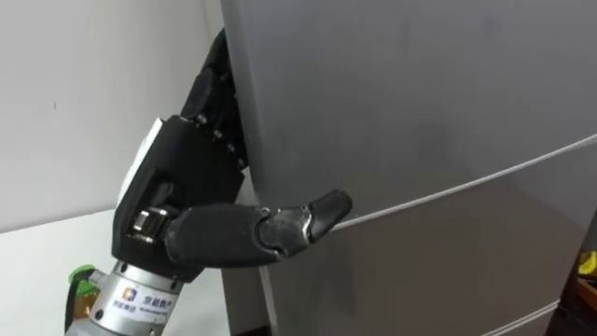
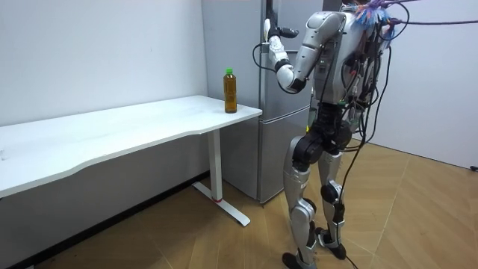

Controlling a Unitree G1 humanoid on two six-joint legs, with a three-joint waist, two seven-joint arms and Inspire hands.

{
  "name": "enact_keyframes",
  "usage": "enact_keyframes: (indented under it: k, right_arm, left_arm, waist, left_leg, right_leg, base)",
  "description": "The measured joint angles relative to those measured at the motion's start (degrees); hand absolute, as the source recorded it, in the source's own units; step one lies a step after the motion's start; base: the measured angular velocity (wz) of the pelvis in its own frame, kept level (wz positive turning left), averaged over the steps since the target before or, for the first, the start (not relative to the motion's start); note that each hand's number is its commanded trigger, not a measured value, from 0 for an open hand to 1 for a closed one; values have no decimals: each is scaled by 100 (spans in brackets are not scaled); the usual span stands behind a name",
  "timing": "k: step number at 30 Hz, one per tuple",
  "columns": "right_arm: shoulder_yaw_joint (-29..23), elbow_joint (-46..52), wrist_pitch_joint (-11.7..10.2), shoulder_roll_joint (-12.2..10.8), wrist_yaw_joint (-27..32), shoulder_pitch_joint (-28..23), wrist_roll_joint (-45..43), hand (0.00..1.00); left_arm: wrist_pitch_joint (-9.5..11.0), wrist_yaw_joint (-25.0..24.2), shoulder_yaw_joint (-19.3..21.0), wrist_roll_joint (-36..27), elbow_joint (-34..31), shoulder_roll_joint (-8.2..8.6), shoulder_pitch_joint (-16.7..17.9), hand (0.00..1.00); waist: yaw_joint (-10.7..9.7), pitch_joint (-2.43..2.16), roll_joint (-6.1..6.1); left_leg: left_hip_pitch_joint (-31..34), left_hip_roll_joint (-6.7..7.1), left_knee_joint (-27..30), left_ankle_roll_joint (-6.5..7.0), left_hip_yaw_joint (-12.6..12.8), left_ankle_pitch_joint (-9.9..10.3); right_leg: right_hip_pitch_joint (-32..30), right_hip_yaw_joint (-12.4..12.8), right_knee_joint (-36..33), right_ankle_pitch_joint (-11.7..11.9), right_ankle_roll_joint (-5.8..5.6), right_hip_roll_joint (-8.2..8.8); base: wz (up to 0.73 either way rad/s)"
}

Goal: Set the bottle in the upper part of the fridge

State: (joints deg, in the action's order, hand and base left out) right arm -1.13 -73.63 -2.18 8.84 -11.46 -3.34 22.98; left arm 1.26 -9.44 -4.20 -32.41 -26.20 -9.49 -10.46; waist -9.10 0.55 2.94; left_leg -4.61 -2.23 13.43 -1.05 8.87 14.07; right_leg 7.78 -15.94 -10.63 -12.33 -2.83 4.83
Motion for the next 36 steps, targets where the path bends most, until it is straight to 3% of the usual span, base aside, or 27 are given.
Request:
enact_keyframes:
  k: [5, 7, 10, 12, 13, 14, 15, 17, 20, 36]
  right_arm:
    - [119, 2, 57, 12, 8, 10, 5, 0]
    - [200, 9, 59, 19, 10, 16, -4, 0]
    - [240, 12, 49, 37, 9, 31, -5, 0]
    - [255, 14, 37, 45, 7, 39, -3, 0]
    - [272, 18, 36, 47, 7, 40, 0, 0]
    - [302, 24, 34, 54, 7, 41, 1, 0]
    - [334, 27, 32, 63, 7, 43, 3, 0]
    - [351, 27, 32, 67, 7, 48, 3, 0]
    - [383, 32, 35, 77, 2, 56, 3, 0]
    - [494, 73, 68, 115, -9, 25, 215, 0]
  left_arm:
    - [49, 10, -96, -245, 28, 55, 2, 100]
    - [22, 51, -148, -306, 37, 208, 4, 100]
    - [35, 169, -147, -291, 40, 233, 9, 84]
    - [44, 184, -151, -294, 47, 235, 10, 57]
    - [51, 192, -155, -294, 56, 236, 9, 54]
    - [58, 208, -159, -297, 68, 236, 9, 30]
    - [59, 210, -160, -303, 74, 236, 9, 0]
    - [66, 210, -189, -321, 74, 236, 9, 0]
    - [82, 152, -320, -408, 73, 231, 15, 0]
    - [60, -32, -532, -631, 113, 231, 24, 0]
  waist:
    - [13, 1, -30]
    - [15, -2, -42]
    - [10, 0, -33]
    - [12, 8, -22]
    - [11, 8, -22]
    - [10, 10, -23]
    - [8, 16, -22]
    - [5, 41, -36]
    - [19, 40, -34]
    - [3, -8, 7]
  left_leg:
    - [-20, 7, 5, 0, -42, 0]
    - [-29, 11, 6, 0, -55, 0]
    - [-27, 9, 11, 0, -52, 0]
    - [-28, 9, 11, 0, -52, 0]
    - [-32, 9, 11, 0, -52, 0]
    - [-51, 9, 10, 0, -51, 0]
    - [-73, 9, 8, 0, -49, 0]
    - [-106, 9, 6, 0, -46, 0]
    - [-103, 8, 6, 0, -38, 0]
    - [-13, -4, 112, 3, 21, 2]
  right_leg:
    - [44, -29, 9, 0, 0, 2]
    - [45, -35, 9, 0, 0, 3]
    - [50, -56, 12, 0, -1, 2]
    - [53, -61, 11, 0, -1, 2]
    - [56, -61, 10, 0, -1, 2]
    - [71, -61, 10, 0, 0, 2]
    - [99, -61, 11, 0, -1, 2]
    - [124, -62, 12, 0, -1, 3]
    - [111, -53, 12, 0, -1, 3]
    - [56, -2, -5, 25, -3, 6]
  base:
    - [7]
    - [3]
    - [0]
    - [0]
    - [0]
    - [0]
    - [0]
    - [0]
    - [-1]
    - [-1]
